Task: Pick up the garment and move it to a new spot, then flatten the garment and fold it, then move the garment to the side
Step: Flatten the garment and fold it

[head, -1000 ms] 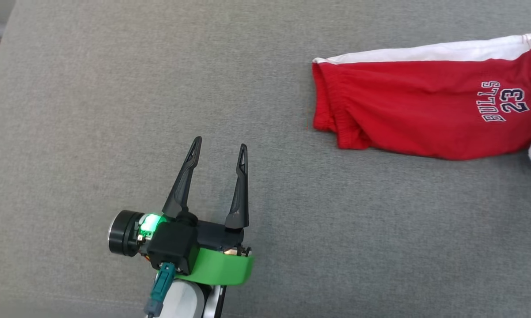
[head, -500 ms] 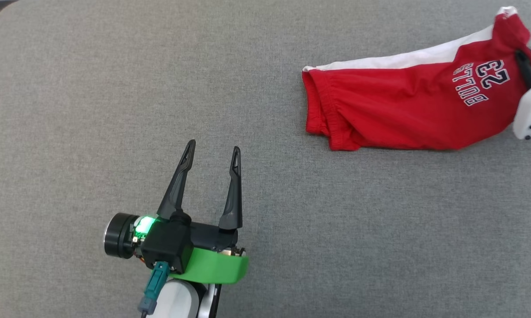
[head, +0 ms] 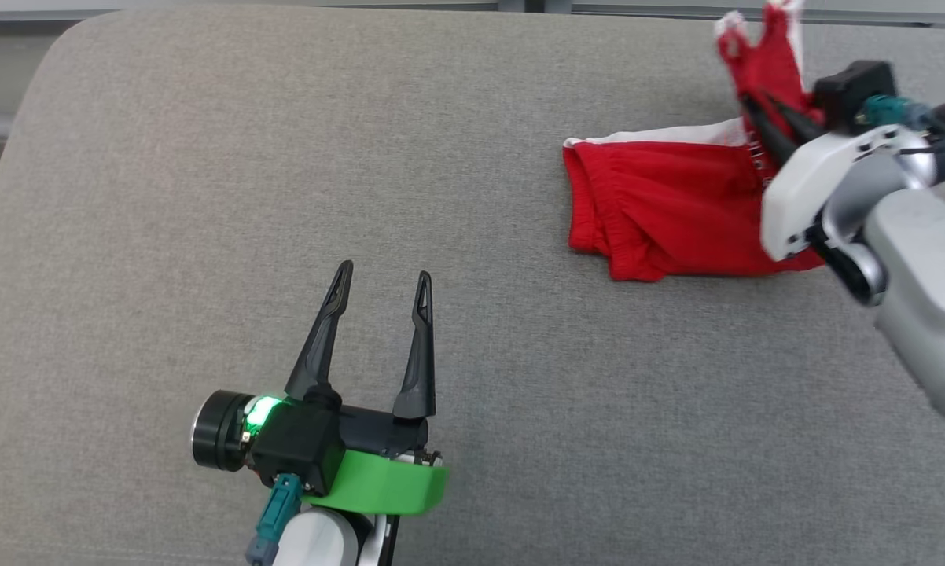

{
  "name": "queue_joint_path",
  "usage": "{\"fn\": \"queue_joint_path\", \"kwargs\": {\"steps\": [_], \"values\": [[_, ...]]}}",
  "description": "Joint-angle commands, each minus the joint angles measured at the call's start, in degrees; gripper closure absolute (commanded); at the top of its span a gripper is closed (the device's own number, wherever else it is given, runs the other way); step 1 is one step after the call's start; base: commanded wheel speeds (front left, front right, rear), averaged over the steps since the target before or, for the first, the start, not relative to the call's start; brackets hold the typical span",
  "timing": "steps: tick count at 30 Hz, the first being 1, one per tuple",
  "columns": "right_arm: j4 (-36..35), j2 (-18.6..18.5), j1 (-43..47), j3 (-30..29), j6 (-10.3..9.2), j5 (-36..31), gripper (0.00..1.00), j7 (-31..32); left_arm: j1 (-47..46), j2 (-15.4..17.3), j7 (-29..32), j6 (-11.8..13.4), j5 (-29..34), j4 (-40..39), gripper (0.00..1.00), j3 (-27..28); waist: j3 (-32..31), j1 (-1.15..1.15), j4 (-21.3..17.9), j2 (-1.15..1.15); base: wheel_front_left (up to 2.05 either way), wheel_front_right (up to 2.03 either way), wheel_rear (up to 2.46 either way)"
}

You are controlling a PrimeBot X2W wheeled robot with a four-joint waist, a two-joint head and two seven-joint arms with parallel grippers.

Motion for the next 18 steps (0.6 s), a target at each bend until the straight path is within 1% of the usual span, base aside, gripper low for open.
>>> {"fn": "queue_joint_path", "kwargs": {"steps": [1,8,13,14,15,16,18], "values": [[-0.8,1.16,1.07,-1.09,-0.12,-1.34,1.0,0.38,0.56,0.13,-0.16,0.19,-0.1,-0.06,0.0,0.04,0.18,0.0,0.9,0.0,0.0,0.0,0.0],[-4.1,7.66,5.21,-6.27,-0.12,-6.8,1.0,3.25,0.29,0.12,-0.16,0.05,-0.62,0.18,0.0,-0.42,0.99,0.0,2.87,0.0,0.0,0.0,0.0],[-6.93,10.81,8.81,-8.75,-0.12,-9.71,1.0,5.63,-0.04,0.12,-0.17,0.29,-1.05,0.44,0.0,-1.24,1.24,0.0,3.72,0.0,0.0,0.0,0.0],[-7.91,11.37,9.74,-8.92,-0.12,-9.81,0.87,6.26,-0.02,0.12,-0.16,0.39,-1.18,0.47,0.0,-1.3,1.23,0.0,3.77,0.0,0.0,0.0,0.0],[-9.02,12.0,10.59,-9.04,-0.12,-9.29,0.53,6.69,0.01,0.12,-0.16,0.37,-1.19,0.48,0.0,-1.31,1.22,0.0,3.77,0.0,0.0,0.0,0.0],[-10.31,12.49,11.39,-9.51,-0.12,-8.67,0.0,7.03,0.08,0.12,-0.17,0.48,-1.2,0.48,0.0,-1.28,1.17,0.0,3.69,0.0,0.0,0.0,0.0],[-13.24,13.06,12.87,-9.83,-0.12,-7.62,0.0,7.53,0.38,0.12,-0.17,0.47,-1.2,0.68,0.0,-1.14,0.92,0.0,3.28,0.0,0.0,0.0,0.0]]}}
